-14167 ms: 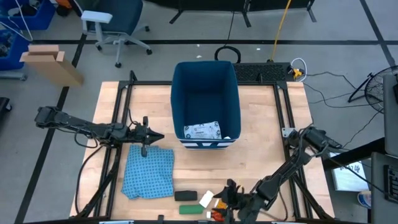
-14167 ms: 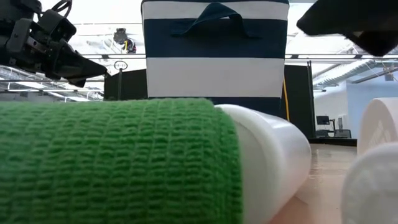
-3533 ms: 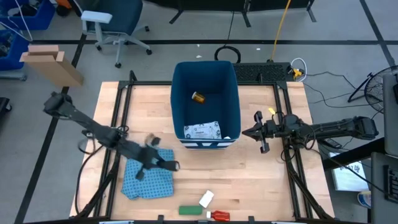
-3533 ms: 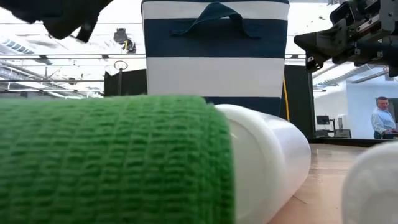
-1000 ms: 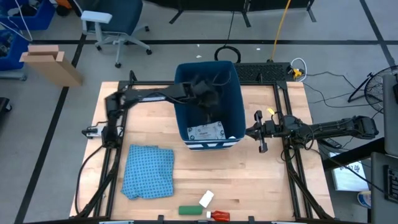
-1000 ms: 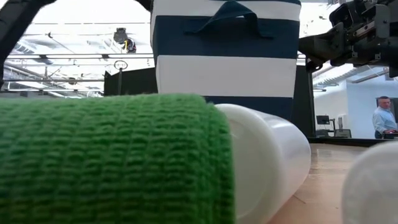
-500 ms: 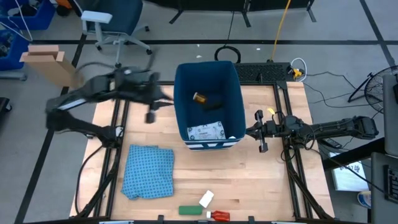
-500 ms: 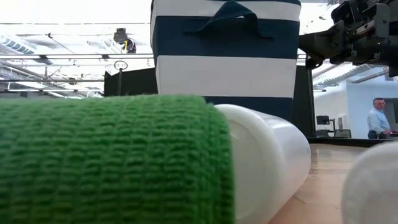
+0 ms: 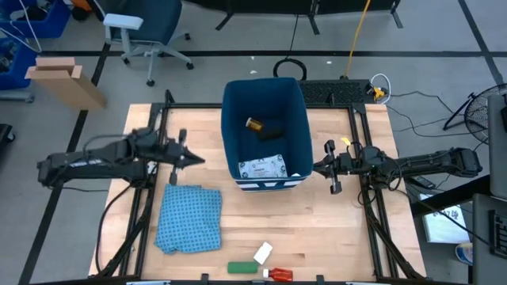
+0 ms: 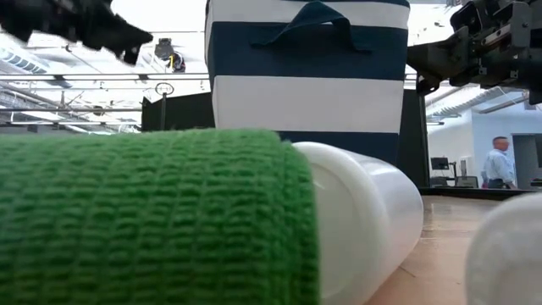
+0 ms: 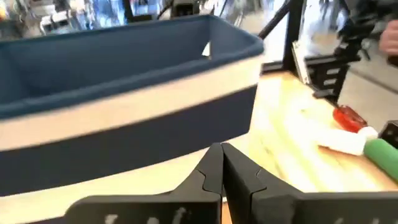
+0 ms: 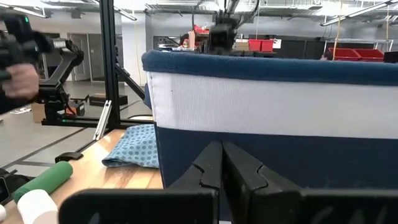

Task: Pick & place medical supplies in basket/bin
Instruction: Put the white pill bottle into the blue bin

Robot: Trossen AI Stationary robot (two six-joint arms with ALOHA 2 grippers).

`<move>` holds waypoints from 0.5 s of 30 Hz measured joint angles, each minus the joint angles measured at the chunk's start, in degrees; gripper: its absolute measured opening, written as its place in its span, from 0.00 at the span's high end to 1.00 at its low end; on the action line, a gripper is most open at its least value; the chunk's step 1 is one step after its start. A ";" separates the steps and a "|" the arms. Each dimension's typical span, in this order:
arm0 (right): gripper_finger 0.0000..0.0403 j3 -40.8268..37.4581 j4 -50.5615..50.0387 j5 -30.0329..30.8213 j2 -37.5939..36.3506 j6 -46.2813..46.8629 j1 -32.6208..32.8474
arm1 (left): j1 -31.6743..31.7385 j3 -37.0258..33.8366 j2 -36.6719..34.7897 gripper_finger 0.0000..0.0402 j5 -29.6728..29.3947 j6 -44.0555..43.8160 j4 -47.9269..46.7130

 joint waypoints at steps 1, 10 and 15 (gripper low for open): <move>1.00 0.00 -0.02 0.00 0.02 0.06 0.00 | -0.21 -3.26 -1.17 0.99 -0.17 -0.57 3.79; 1.00 0.00 0.29 0.00 0.02 0.29 0.00 | -0.37 -18.29 -2.17 0.99 -2.41 -3.61 23.36; 1.00 3.61 -1.22 -5.51 -1.06 0.31 0.03 | -0.37 -19.72 -2.15 0.96 -5.02 -4.63 23.64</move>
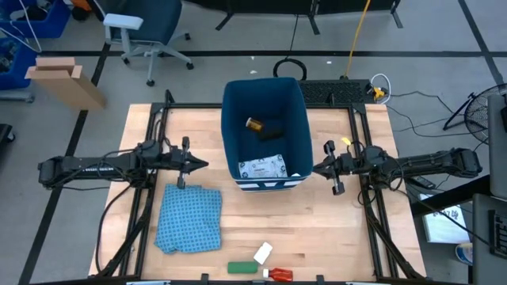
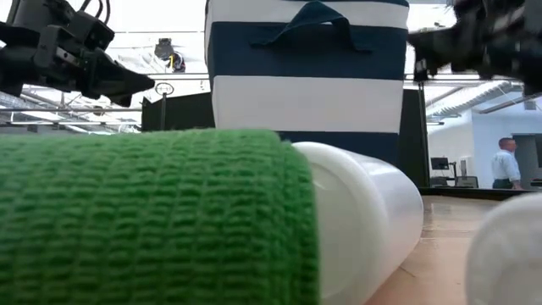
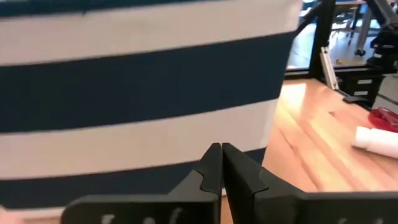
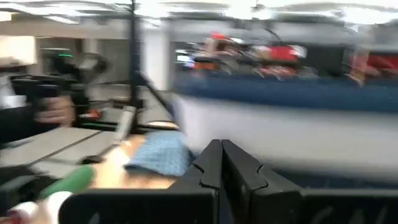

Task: Pick & place medical supplies in basket/bin
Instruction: Put the white pill bottle into the blue bin

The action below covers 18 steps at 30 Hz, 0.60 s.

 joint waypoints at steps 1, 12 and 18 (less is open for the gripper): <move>1.00 2.10 -1.79 -1.81 -0.34 -1.14 0.16 | 0.00 -0.09 0.00 0.95 -0.26 -0.38 -0.21; 1.00 36.21 -42.96 22.59 5.67 -11.95 21.14 | 0.00 -0.06 0.02 0.99 -0.86 -1.59 -1.97; 0.99 46.36 -43.36 33.64 17.80 -14.64 30.60 | 0.00 -0.06 0.00 0.96 -2.76 -0.60 -1.96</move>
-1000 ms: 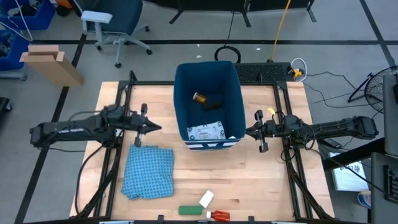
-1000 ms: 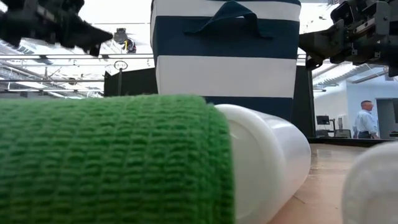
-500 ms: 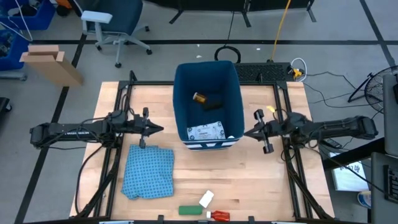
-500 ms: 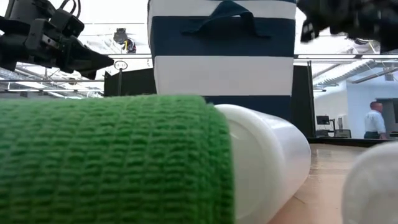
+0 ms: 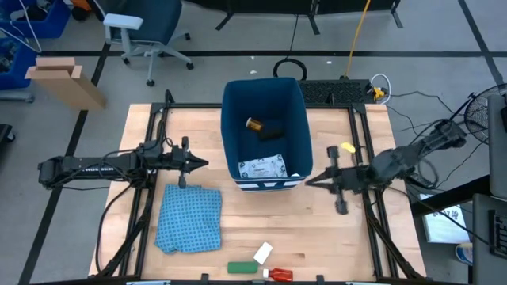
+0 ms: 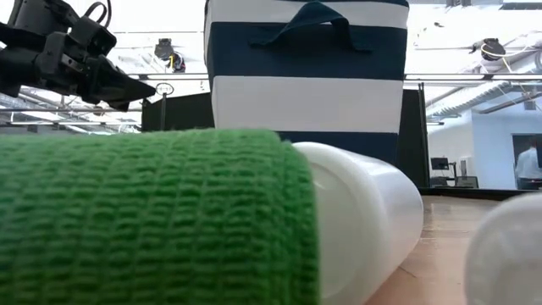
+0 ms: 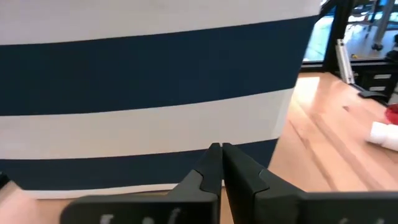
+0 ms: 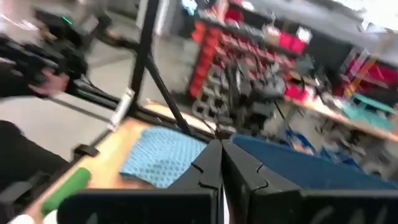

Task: Pick & place medical supplies in basket/bin
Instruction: Put the white pill bottle into the blue bin

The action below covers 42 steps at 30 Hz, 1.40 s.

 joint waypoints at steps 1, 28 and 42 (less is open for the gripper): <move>0.97 1.19 -0.14 0.44 2.47 0.78 -0.10 | 0.00 0.00 0.00 0.95 -0.36 0.25 0.00; 0.31 12.02 7.94 -29.94 49.14 11.38 -2.71 | 0.00 0.02 0.02 0.92 -2.01 -0.91 -3.46; 0.32 11.84 3.11 -29.65 53.49 4.74 1.04 | 0.00 0.02 0.01 0.92 -1.98 -2.70 -5.54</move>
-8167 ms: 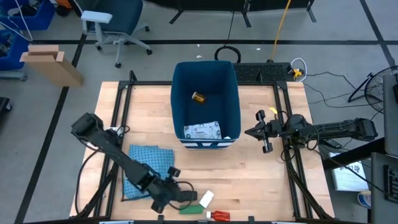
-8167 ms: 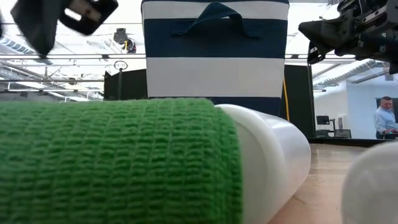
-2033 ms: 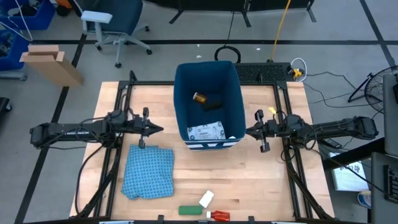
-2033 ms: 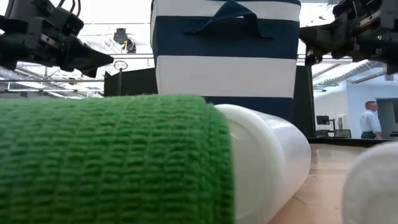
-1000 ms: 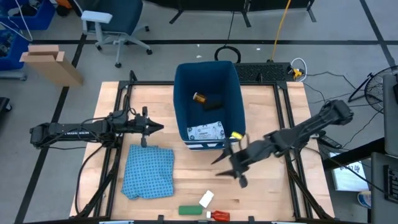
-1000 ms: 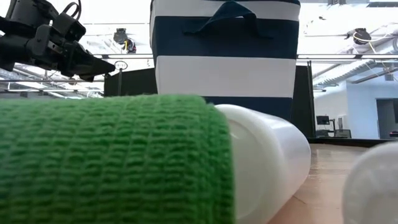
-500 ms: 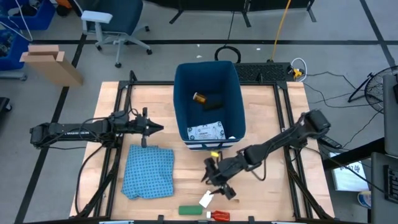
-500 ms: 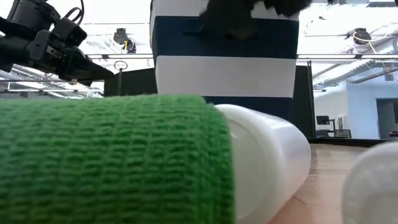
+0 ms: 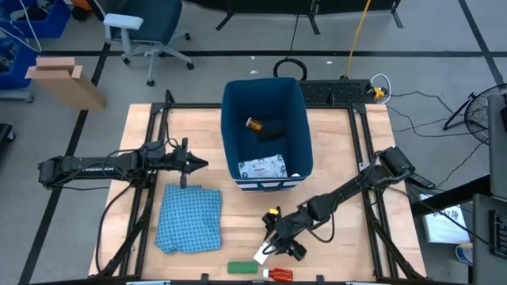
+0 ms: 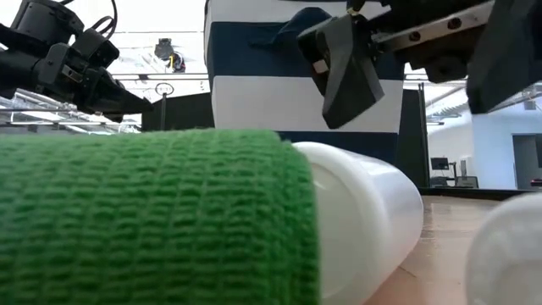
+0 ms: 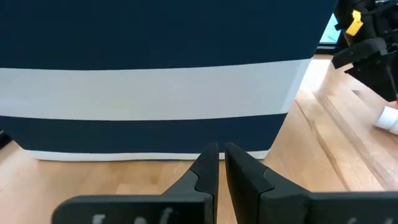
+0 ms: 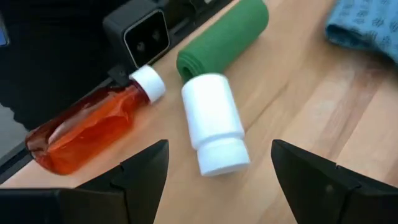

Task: Pick & place medical supplies in basket/bin
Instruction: Put the white pill bottle into the blue bin

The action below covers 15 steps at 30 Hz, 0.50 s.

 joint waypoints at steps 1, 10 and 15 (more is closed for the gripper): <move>0.32 -0.07 0.26 0.70 0.00 -0.42 0.03 | 0.00 0.00 0.00 0.92 0.00 -0.08 -0.01; 0.33 -0.17 2.40 3.22 3.80 -7.41 0.23 | 0.00 0.00 0.00 0.92 2.23 -1.39 -0.01; 0.33 -0.20 4.03 3.02 6.05 -7.05 0.20 | -0.02 0.00 -0.01 0.92 3.61 -1.41 0.08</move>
